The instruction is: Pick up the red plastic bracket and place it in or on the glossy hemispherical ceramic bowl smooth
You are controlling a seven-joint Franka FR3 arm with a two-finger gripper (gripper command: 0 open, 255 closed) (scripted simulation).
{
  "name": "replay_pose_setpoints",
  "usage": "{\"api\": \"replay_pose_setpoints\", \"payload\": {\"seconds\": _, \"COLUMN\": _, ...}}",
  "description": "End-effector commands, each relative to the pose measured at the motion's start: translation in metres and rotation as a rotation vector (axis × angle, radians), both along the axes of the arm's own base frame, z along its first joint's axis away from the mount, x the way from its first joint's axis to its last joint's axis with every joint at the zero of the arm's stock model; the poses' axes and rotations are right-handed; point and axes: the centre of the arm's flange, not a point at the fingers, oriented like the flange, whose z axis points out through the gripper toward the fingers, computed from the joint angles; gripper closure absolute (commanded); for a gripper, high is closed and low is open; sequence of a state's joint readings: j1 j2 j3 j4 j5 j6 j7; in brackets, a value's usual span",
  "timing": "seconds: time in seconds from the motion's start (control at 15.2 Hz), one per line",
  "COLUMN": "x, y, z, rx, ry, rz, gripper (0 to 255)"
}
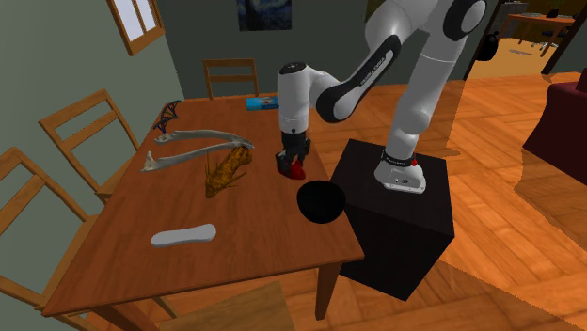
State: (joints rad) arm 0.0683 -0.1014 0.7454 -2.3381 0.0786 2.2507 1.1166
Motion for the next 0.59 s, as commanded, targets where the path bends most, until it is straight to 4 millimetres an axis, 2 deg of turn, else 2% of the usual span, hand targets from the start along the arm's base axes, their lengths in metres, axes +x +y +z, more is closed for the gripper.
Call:
{"api": "replay_pose_setpoints", "payload": {"seconds": 0.0, "x": -0.027, "y": -0.002, "z": 0.004, "rx": 0.001, "ry": 0.000, "rz": -0.003, "gripper": 255}}
{"api": "replay_pose_setpoints", "payload": {"seconds": 0.46, "x": -0.118, "y": -0.015, "z": 0.014, "rx": 0.001, "ry": 0.000, "rz": -0.003, "gripper": 255}}
{"api": "replay_pose_setpoints", "payload": {"seconds": 0.53, "x": -0.123, "y": -0.016, "z": 0.015, "rx": 0.001, "ry": 0.000, "rz": -0.003, "gripper": 255}}
